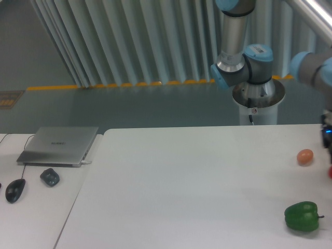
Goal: Place the red pepper on the table
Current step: 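Carry the red bell pepper in the gripper down toward the table, then lower the red pepper beside the green pepper onto the table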
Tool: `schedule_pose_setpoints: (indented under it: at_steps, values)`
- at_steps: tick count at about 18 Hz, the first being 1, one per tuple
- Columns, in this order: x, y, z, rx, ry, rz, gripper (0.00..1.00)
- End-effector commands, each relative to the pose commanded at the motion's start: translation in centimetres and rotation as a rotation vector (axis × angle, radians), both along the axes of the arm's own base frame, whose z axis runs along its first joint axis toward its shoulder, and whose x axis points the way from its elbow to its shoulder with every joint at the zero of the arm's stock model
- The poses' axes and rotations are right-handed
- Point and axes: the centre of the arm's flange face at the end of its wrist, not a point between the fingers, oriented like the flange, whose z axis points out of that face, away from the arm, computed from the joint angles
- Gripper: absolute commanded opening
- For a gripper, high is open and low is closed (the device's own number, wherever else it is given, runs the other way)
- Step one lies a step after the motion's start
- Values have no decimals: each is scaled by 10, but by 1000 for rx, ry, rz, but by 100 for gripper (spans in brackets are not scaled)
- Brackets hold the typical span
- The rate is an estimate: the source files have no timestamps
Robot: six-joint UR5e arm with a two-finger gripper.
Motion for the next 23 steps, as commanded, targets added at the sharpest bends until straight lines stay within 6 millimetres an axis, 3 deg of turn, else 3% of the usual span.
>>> schedule_pose_setpoints:
  at_steps: [6,13,23]
  values:
    - [47,40,-13,17,-28,52,49]
    - [85,84,-53,-18,12,90,50]
    - [90,94,-78,-49,8,84,60]
